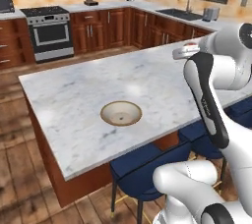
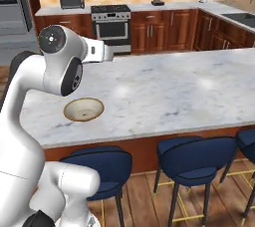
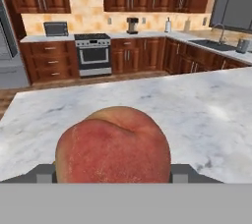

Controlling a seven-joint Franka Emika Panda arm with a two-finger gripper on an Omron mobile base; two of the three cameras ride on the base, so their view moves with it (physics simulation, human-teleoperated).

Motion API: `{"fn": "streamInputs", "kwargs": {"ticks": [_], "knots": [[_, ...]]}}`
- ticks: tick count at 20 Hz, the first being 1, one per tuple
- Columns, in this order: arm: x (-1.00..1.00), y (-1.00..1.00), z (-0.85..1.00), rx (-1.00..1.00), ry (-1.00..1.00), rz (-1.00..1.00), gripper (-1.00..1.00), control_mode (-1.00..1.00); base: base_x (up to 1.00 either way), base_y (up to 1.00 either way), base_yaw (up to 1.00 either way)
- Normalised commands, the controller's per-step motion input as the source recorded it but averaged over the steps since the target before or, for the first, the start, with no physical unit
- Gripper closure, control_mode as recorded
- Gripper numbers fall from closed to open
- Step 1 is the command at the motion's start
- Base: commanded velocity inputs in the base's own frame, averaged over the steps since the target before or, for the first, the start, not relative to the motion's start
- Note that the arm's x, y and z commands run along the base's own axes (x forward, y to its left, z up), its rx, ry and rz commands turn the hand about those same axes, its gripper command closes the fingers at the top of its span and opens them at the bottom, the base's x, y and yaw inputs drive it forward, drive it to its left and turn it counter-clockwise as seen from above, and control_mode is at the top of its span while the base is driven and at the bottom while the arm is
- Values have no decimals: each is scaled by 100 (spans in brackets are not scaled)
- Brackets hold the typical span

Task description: Retrieve the peach and banana from the fridge and place them into the bowl on the dining table.

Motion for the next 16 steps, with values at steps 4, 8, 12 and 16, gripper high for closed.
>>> {"fn": "streamInputs", "kwargs": {"ticks": [4,8,12,16], "knots": [[0,0,0,0,0,0,100,100,100,0,40],[0,0,0,0,0,0,100,100,100,0,39],[0,0,0,0,0,0,100,100,88,0,31],[0,0,0,0,0,0,100,100,70,0,21]]}}
